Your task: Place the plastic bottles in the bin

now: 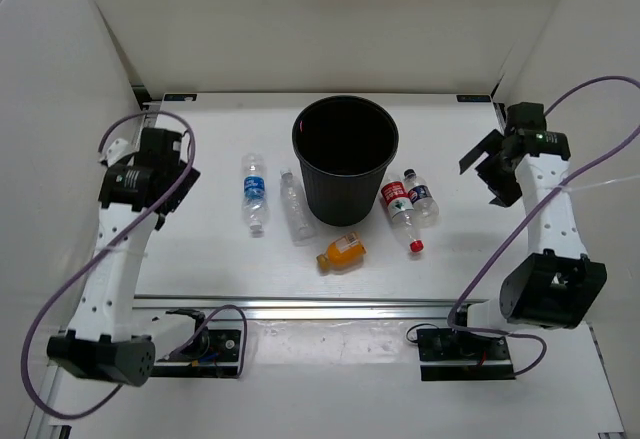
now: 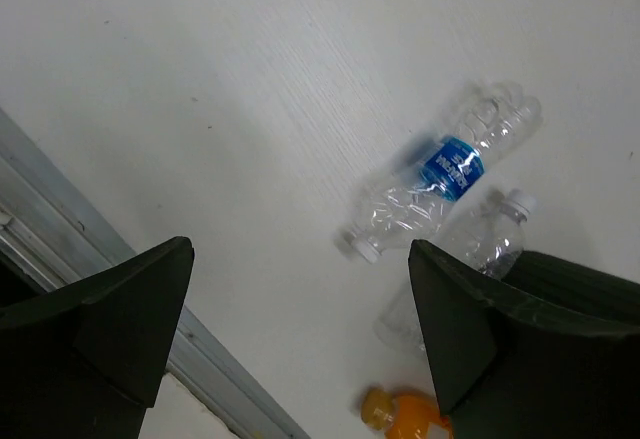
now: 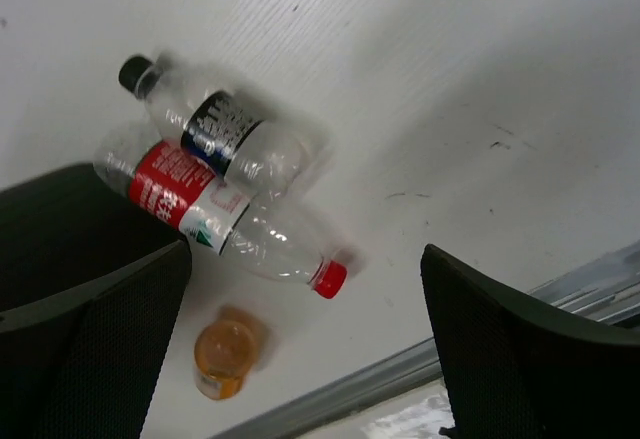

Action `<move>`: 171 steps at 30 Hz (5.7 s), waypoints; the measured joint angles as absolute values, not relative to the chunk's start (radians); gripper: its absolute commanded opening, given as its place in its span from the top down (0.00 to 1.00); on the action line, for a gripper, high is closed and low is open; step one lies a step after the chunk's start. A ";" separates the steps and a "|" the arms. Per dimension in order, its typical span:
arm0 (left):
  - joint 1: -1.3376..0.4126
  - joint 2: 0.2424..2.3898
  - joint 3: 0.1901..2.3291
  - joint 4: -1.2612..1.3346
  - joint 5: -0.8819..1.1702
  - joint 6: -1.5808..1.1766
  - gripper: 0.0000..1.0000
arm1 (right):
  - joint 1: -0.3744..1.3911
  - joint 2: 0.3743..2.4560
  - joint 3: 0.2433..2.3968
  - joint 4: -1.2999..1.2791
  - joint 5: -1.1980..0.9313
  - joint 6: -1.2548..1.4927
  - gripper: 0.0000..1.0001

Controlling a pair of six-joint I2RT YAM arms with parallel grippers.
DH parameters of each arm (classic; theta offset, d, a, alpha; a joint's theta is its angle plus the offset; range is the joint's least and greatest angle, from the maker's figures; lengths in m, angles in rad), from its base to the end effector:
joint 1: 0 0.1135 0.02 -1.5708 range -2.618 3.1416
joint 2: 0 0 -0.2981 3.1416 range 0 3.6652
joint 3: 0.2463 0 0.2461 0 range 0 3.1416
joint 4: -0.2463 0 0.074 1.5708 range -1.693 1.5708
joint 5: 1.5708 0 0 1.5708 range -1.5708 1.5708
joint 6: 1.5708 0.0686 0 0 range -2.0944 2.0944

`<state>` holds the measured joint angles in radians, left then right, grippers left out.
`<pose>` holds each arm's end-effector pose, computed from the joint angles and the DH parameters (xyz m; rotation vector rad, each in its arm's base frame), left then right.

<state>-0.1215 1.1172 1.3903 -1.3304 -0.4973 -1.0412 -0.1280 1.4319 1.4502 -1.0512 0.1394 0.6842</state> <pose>0.1717 0.0120 0.3866 -1.2308 2.1181 0.1662 0.2854 -0.0463 0.3512 1.0678 2.3572 0.0221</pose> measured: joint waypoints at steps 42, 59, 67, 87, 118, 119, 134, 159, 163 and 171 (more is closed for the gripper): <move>-0.091 1.251 1.413 -1.347 -0.378 -0.828 0.00 | -0.064 1.942 1.525 -0.852 -0.019 0.492 0.67; -0.141 1.348 1.392 -1.354 -0.360 -0.840 0.00 | 0.391 1.723 2.230 -0.784 -0.064 0.564 0.00; -0.146 1.348 1.351 -1.350 -0.358 -0.846 0.00 | 0.234 1.659 1.866 -0.804 -0.052 0.643 0.00; -0.163 1.293 1.222 -1.355 -0.359 -0.839 0.00 | 0.074 1.945 1.394 -0.772 -0.333 0.743 0.00; -0.235 1.323 1.201 -1.175 -0.288 -0.833 0.00 | 0.182 1.614 2.241 -0.811 0.013 0.609 0.45; -0.239 1.332 1.202 -1.163 -0.288 -0.831 0.00 | 0.219 1.639 2.287 -0.797 0.024 0.590 0.38; -0.302 1.671 1.343 -0.990 -0.329 -0.756 0.00 | 0.432 1.613 2.030 -0.874 0.103 0.433 0.00; -0.311 1.983 1.454 -0.888 -0.259 -0.703 0.57 | 0.426 1.484 2.013 -1.000 0.056 0.385 0.00; -0.313 1.911 1.475 -0.997 -0.302 -0.756 0.57 | 0.426 1.485 2.013 -1.000 0.046 0.389 0.00; -0.413 1.610 1.827 -1.043 -0.388 -0.794 0.51 | 0.426 1.486 1.939 -0.992 0.018 0.406 0.00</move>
